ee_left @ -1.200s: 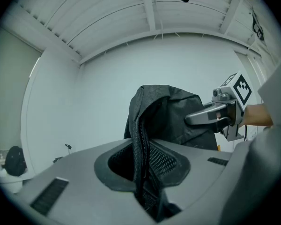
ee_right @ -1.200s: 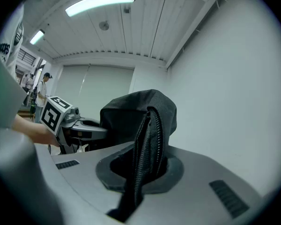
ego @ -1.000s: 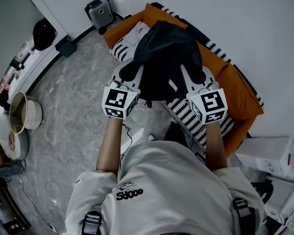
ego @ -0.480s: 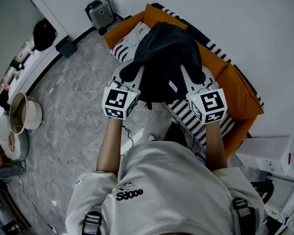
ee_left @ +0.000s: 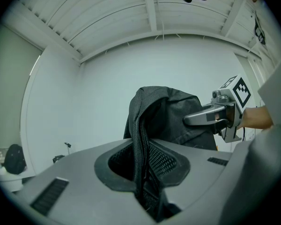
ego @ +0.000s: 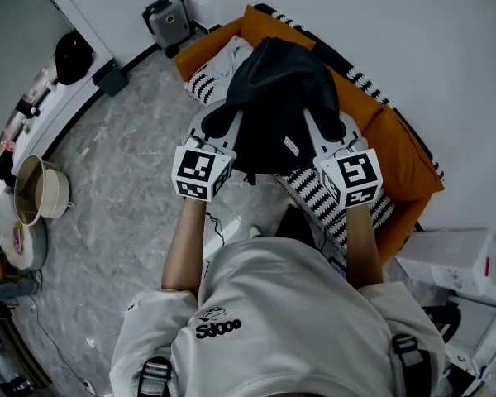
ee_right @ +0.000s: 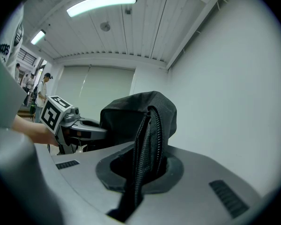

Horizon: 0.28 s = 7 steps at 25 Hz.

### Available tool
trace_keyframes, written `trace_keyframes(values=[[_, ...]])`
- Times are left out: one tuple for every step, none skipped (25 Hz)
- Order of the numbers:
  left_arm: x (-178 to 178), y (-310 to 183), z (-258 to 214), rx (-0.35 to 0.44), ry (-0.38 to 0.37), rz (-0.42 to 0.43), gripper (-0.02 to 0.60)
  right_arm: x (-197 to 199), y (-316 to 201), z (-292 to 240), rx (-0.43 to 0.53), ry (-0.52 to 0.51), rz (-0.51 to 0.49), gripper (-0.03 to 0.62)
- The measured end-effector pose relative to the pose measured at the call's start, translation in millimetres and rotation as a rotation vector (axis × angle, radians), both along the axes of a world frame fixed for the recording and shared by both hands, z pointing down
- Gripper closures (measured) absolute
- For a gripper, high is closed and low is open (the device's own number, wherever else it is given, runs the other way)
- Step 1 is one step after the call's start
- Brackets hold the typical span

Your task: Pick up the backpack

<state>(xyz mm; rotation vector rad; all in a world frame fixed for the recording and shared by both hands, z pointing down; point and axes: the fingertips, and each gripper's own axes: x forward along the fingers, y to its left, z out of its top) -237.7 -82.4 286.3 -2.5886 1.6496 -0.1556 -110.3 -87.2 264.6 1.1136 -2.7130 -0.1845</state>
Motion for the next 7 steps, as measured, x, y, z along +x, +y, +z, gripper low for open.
trace_keyframes(values=[[0.7, 0.2, 0.1, -0.001, -0.001, 0.002, 0.499, 0.4, 0.2, 0.4, -0.001, 0.000, 0.000, 0.553], [1.1, 0.3, 0.4, -0.002, -0.001, 0.004, 0.499, 0.6, 0.2, 0.8, -0.001, 0.000, 0.001, 0.553], [1.4, 0.1, 0.8, -0.004, 0.000, 0.005, 0.499, 0.8, 0.1, 1.2, -0.002, 0.001, 0.001, 0.553], [1.8, -0.5, 1.5, -0.006, 0.002, 0.006, 0.499, 1.1, -0.5, 1.7, -0.003, 0.002, 0.001, 0.553], [2.1, -1.3, 2.2, -0.008, 0.003, 0.007, 0.499, 1.4, -1.3, 2.2, -0.004, 0.003, 0.001, 0.553], [2.5, -2.4, 3.0, -0.010, 0.004, 0.007, 0.499, 1.8, -2.4, 2.8, -0.005, 0.004, 0.001, 0.553], [2.9, -3.5, 3.8, -0.012, 0.005, 0.008, 0.499, 2.2, -3.5, 3.3, -0.006, 0.006, 0.000, 0.553]])
